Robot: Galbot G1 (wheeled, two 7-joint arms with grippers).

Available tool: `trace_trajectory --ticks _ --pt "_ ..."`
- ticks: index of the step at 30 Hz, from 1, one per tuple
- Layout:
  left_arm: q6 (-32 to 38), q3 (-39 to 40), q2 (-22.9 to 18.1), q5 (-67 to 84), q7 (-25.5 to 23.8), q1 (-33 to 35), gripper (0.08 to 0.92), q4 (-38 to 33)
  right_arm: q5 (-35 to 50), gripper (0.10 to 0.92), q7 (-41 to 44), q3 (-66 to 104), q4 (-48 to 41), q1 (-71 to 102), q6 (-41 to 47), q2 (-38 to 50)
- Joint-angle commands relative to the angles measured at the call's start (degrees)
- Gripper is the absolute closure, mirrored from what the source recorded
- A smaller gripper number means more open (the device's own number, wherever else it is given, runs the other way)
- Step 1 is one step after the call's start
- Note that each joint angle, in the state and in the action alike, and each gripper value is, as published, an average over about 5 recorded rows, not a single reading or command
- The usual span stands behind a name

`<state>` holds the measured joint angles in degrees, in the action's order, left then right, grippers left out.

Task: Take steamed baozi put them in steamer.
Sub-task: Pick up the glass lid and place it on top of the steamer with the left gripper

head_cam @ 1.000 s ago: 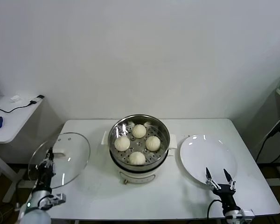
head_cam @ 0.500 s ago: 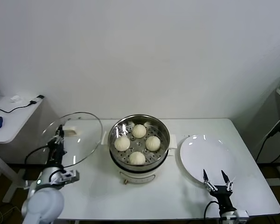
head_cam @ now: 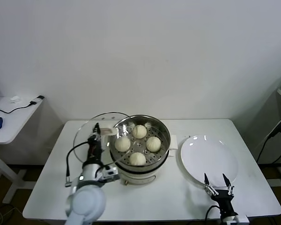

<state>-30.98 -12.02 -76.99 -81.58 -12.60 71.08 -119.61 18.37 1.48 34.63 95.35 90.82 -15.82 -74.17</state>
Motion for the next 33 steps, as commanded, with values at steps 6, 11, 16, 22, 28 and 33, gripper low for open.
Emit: trace_trajectory --ticks 6,11,16,22,28,33 --pt "-4.5 15.4 -15.3 -17.4 -3.1 -4.2 0.867 7.0 -0.6 0.203 -0.6 1.0 -0.3 0.6 -2.2 0.1" --pt "-4.8 15.9 -17.9 -18.5 -2.2 -4.7 0.867 9.5 -0.5 0.203 -0.7 0.9 -0.6 0.9 -2.9 0.2" --pt "-5.1 16.0 -18.0 -18.6 -1.1 -6.1 0.867 12.7 -0.5 0.203 -0.8 1.0 -0.7 1.3 -3.3 0.4" --pt "-5.3 16.0 -18.0 -18.9 0.1 -7.0 0.867 16.1 -0.2 0.203 -1.1 1.2 -1.0 1.6 -4.1 0.9" --pt "-5.4 14.8 -18.0 -19.5 0.6 -7.4 0.867 18.3 0.8 0.203 -1.2 1.3 -1.2 1.8 -4.5 1.3" --pt "-5.7 13.8 -18.0 -19.8 1.0 -7.8 0.867 19.1 0.9 0.203 -1.3 1.3 -1.4 1.7 -4.7 1.5"
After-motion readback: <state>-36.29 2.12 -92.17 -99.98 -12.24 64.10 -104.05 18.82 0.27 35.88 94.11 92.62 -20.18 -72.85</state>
